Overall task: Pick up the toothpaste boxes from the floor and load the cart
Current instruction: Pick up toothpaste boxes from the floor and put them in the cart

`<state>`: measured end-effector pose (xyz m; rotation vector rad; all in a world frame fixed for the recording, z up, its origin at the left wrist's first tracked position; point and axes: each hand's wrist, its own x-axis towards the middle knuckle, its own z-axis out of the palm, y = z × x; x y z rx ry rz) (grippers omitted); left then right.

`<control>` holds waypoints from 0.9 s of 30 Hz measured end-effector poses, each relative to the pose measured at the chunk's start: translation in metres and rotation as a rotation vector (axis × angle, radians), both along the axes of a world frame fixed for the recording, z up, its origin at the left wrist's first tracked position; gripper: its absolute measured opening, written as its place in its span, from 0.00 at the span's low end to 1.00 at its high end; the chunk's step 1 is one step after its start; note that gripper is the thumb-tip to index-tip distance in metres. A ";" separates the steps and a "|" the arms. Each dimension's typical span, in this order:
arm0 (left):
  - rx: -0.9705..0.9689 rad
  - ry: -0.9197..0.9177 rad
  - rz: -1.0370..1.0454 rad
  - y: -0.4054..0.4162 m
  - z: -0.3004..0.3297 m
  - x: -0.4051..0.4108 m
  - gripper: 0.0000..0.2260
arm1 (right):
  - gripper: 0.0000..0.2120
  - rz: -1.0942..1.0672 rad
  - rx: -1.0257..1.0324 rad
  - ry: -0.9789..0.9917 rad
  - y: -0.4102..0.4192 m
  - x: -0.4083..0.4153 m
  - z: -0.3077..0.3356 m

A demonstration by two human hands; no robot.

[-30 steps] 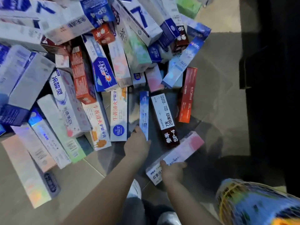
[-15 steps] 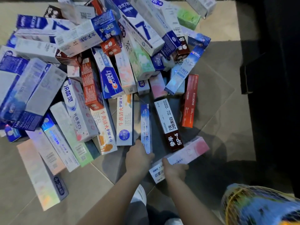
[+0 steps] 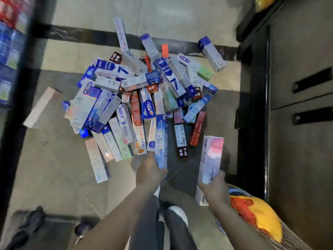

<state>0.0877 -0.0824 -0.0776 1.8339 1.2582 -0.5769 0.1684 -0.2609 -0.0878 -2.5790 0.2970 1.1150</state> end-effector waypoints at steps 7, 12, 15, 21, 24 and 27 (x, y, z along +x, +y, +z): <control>0.070 -0.062 0.150 0.006 0.223 -0.047 0.19 | 0.23 0.262 0.125 -0.095 0.030 0.016 0.222; 0.149 -0.142 0.309 -0.007 0.325 -0.114 0.19 | 0.24 0.501 0.228 -0.165 0.047 -0.003 0.324; 0.226 -0.158 0.412 -0.018 0.368 -0.164 0.20 | 0.27 0.593 0.301 -0.172 0.057 -0.029 0.363; 0.369 -0.146 0.672 -0.048 0.431 -0.283 0.16 | 0.37 0.921 0.478 -0.125 0.096 -0.115 0.404; 0.439 -0.187 0.849 -0.066 0.462 -0.351 0.18 | 0.29 1.128 0.535 -0.114 0.126 -0.179 0.424; 0.541 -0.179 1.028 -0.084 0.488 -0.419 0.17 | 0.23 1.312 0.609 -0.084 0.146 -0.259 0.459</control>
